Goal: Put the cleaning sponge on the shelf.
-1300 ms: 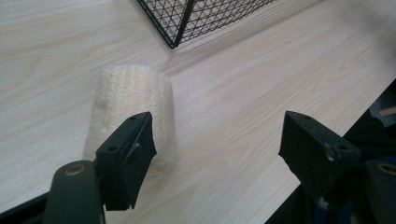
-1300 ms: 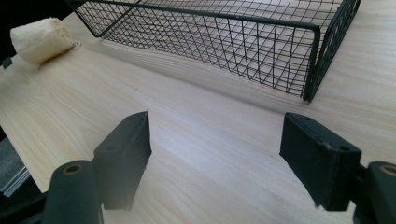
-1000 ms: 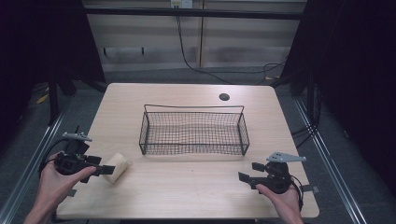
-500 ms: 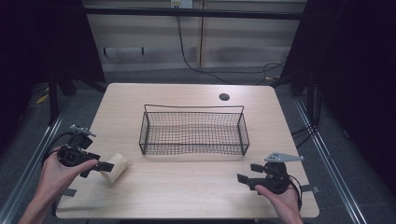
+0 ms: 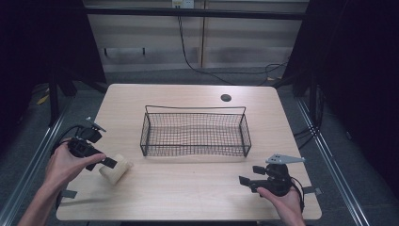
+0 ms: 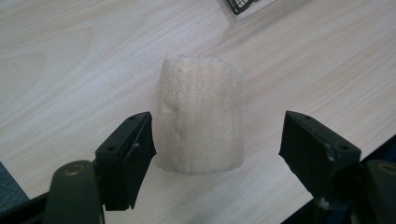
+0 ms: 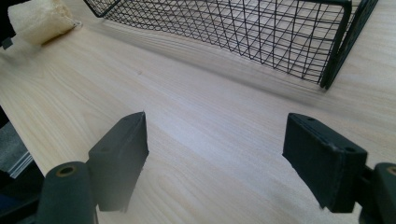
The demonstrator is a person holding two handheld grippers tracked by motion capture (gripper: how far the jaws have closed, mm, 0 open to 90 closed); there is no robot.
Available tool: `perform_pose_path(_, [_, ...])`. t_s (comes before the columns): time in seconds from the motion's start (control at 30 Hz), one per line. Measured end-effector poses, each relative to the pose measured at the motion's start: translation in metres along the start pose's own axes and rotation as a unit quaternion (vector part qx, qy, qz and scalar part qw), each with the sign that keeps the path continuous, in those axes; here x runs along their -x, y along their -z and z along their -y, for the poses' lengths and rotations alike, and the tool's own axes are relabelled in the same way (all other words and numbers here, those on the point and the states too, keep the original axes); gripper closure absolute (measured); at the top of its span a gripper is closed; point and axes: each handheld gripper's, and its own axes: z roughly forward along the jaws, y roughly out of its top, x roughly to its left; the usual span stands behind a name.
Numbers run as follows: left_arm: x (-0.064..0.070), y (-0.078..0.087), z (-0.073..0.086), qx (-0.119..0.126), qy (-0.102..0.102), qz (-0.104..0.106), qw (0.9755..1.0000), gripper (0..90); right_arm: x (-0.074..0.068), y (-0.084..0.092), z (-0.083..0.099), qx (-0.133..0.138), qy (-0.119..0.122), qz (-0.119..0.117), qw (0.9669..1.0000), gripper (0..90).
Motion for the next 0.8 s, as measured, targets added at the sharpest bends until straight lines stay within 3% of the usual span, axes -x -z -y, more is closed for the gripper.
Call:
perform_pose_path(0.3, [-0.007,-0.012,-0.005,-0.027,0.007,-0.01,0.9996,21.5,0.0,-0.001,0.0,-0.006,-0.001,-0.001,1.0,22.0])
perform_pose_path(0.63, [-0.005,-0.022,-0.014,-0.054,-0.001,-0.012,0.9985,19.3,0.001,-0.002,0.001,-0.01,-0.004,0.002,0.9999,21.6])
perform_pose_path(0.8, [-0.009,-0.029,-0.015,-0.068,0.0,-0.023,0.9974,19.3,0.0,-0.003,0.001,-0.019,-0.008,0.0,0.9998,21.0])
